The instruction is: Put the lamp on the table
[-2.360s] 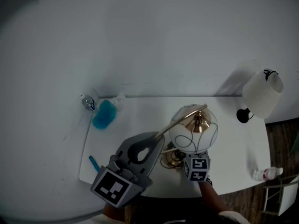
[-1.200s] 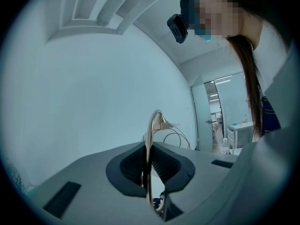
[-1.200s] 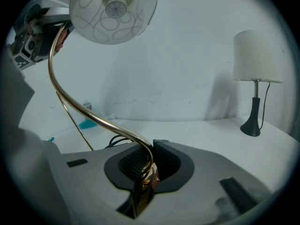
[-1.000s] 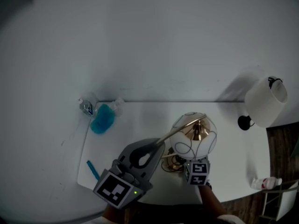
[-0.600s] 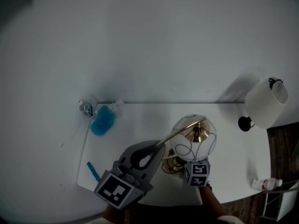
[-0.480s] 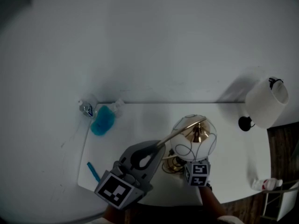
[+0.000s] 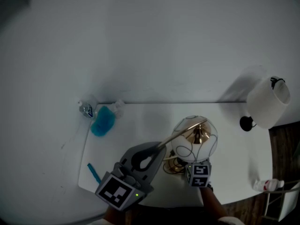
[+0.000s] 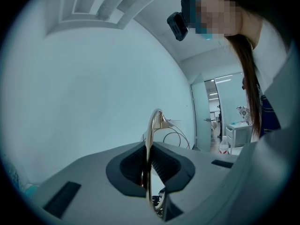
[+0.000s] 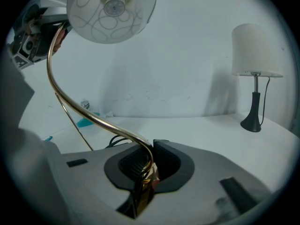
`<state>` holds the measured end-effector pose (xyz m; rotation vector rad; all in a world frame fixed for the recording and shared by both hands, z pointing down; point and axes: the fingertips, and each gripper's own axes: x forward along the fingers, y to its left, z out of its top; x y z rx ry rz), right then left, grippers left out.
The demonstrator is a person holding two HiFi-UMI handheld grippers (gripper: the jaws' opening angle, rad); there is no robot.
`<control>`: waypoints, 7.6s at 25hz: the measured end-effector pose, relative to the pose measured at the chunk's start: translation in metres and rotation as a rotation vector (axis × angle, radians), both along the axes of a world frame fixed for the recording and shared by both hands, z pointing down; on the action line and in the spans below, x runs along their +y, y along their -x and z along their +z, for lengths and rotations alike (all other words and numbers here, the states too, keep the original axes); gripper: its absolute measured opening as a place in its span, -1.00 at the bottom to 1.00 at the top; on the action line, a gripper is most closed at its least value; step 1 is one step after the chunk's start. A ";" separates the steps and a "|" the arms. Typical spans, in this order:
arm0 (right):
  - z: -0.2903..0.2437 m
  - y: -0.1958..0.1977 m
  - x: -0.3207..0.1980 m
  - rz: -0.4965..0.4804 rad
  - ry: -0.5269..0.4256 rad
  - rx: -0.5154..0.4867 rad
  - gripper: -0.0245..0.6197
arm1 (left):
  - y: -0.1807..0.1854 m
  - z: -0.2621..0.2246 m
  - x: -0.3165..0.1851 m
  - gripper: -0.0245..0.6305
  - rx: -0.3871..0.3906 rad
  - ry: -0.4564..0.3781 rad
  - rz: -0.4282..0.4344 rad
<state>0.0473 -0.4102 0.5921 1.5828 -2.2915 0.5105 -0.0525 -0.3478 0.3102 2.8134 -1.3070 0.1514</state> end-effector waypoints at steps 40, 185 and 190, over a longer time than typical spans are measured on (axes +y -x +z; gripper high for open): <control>0.010 -0.004 0.002 0.012 0.011 -0.016 -0.81 | -0.014 0.007 0.006 -0.85 -0.041 0.015 0.028; -0.055 -0.013 0.222 0.114 -0.066 0.036 -0.92 | 0.048 0.028 0.235 -0.90 0.039 0.052 -0.059; -0.058 -0.011 0.234 0.108 -0.075 0.038 -0.93 | 0.047 0.027 0.246 -0.90 0.047 0.050 -0.053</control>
